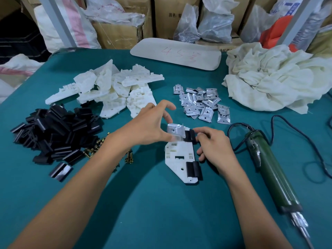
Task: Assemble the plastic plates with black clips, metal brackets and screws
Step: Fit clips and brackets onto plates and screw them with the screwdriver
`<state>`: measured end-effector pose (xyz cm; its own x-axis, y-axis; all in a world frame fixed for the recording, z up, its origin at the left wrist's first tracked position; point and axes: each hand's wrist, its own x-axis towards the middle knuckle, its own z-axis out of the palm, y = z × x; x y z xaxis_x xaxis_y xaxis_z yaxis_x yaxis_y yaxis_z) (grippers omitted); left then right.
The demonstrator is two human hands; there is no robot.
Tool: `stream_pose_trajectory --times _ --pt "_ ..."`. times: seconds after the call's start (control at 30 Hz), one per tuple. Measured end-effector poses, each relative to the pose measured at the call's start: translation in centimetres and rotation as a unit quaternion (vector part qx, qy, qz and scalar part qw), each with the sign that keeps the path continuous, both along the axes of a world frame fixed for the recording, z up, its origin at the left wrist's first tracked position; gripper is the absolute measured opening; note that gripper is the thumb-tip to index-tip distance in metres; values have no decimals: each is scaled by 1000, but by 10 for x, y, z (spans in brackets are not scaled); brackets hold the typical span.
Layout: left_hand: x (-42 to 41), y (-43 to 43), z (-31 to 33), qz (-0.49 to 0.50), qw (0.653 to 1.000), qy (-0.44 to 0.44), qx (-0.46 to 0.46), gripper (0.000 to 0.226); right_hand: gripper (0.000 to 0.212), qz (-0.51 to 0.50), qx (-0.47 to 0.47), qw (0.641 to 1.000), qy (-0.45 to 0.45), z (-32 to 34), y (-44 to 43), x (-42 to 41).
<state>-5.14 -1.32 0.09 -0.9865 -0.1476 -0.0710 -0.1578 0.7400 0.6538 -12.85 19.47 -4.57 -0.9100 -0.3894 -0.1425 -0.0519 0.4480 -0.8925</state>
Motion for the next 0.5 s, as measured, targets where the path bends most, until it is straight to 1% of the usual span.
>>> stream_pose_trajectory --times 0.13,0.23,0.33,0.4,0.5 --pt "-3 10 -2 -14 1000 -7 -17 81 32 6 -17 1000 -6 -3 1 4" --pt "-2 16 -5 -11 1000 2 -6 81 23 8 -89 995 -44 -2 0 5" --pt "1 17 -7 -3 1000 23 9 81 18 15 -162 983 -88 1 1 5" --pt "4 17 -8 0 999 36 10 80 17 23 -191 975 -112 2 1 5" --pt "7 16 -10 6 999 48 16 79 17 33 -208 968 -139 3 1 6"
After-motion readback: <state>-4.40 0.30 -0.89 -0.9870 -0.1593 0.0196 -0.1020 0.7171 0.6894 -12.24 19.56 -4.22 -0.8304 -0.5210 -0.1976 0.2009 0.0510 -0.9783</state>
